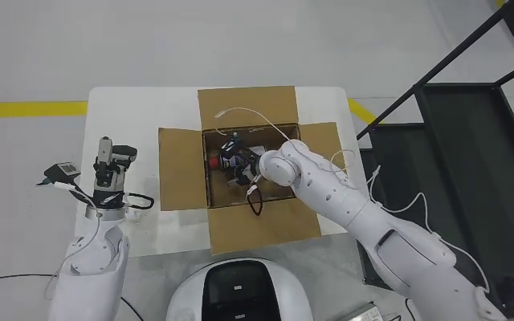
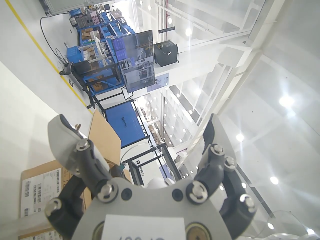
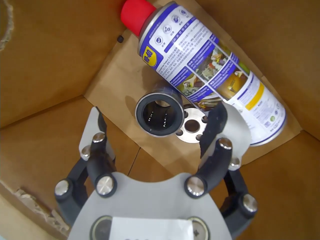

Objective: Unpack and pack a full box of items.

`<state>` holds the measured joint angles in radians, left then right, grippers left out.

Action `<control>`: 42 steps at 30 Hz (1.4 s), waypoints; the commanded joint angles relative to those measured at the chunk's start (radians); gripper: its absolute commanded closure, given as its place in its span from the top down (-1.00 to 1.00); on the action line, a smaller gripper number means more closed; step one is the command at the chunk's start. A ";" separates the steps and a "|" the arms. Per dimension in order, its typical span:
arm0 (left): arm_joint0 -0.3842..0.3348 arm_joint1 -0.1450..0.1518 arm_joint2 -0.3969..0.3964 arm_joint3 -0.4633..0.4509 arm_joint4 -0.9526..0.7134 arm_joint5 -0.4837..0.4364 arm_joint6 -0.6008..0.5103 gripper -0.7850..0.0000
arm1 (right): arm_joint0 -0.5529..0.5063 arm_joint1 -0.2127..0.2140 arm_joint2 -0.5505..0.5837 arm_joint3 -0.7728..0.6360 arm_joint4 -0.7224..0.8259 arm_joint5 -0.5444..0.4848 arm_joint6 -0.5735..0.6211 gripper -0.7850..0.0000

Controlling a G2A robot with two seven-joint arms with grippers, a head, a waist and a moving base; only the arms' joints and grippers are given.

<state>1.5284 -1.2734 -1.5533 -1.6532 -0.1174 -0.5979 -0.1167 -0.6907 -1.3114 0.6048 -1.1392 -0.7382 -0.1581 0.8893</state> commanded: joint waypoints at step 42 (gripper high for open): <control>0.000 0.000 0.000 0.000 0.000 0.000 0.000 1.00 | -0.428 0.146 0.429 -0.681 -0.088 -0.075 0.059 -1.00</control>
